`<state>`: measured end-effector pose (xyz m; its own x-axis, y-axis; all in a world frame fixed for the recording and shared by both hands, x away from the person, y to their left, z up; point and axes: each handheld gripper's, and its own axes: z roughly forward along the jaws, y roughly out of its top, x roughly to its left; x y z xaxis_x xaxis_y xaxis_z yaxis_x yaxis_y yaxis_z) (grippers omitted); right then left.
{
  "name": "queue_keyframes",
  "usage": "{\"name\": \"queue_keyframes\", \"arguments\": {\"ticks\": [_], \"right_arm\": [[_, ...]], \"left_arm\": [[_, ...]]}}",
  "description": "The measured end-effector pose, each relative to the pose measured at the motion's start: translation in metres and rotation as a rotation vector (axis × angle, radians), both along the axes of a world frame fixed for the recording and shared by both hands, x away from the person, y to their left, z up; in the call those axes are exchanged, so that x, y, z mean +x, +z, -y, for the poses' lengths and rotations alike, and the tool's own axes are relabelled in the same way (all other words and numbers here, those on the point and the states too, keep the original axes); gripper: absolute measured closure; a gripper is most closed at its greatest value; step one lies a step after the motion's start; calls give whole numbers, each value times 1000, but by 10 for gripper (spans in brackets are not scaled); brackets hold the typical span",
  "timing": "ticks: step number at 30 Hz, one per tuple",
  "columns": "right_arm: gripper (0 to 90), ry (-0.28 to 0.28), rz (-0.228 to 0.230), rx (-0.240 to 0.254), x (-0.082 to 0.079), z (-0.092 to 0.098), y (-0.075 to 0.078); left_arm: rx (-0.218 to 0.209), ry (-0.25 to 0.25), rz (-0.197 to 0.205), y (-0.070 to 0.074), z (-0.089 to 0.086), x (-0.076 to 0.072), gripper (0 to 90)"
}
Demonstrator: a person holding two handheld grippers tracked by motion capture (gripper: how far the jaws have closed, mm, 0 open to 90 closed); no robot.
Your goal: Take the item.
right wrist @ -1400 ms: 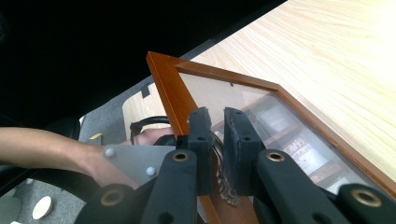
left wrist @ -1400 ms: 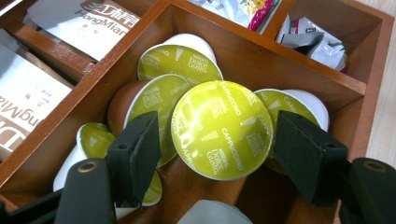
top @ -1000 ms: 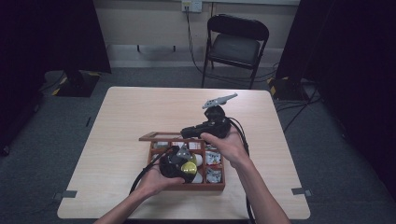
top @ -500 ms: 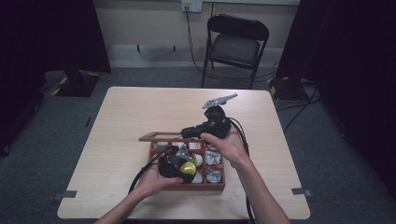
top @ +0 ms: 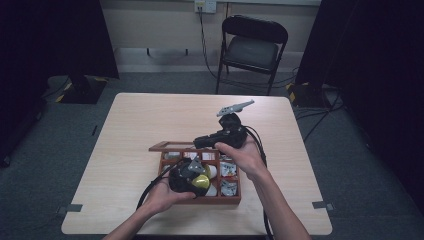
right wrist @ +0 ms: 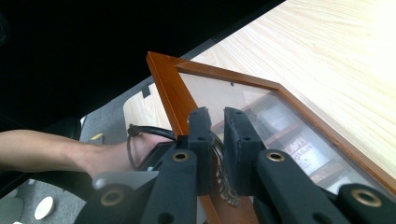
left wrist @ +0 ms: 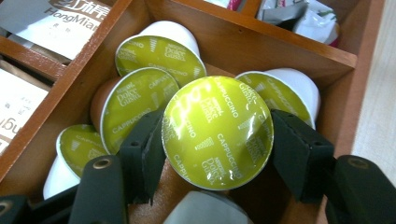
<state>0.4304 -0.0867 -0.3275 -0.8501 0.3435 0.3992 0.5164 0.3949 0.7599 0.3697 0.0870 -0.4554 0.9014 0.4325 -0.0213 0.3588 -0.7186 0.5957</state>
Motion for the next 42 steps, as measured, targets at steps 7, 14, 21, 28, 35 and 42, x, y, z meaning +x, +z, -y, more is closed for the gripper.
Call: {"name": "queue_keyframes", "arguments": {"ticks": [7,14,21,28,35,42], "right_arm": [[815,0,-1,0,0,0,0],[815,0,0,0,0,0,0],[815,0,0,0,0,0,0],[815,1,-1,0,0,0,0],[815,0,-2,0,0,0,0],[815,1,-2,0,0,0,0]], "left_arm": [[-6,5,12,8,-9,-7,383],[-21,12,31,15,-9,-15,384],[-27,8,40,18,-14,-19,384],[-51,15,44,23,-18,-21,384],[-76,28,49,27,-28,-25,384],[-106,32,61,32,-38,-30,384]]}}
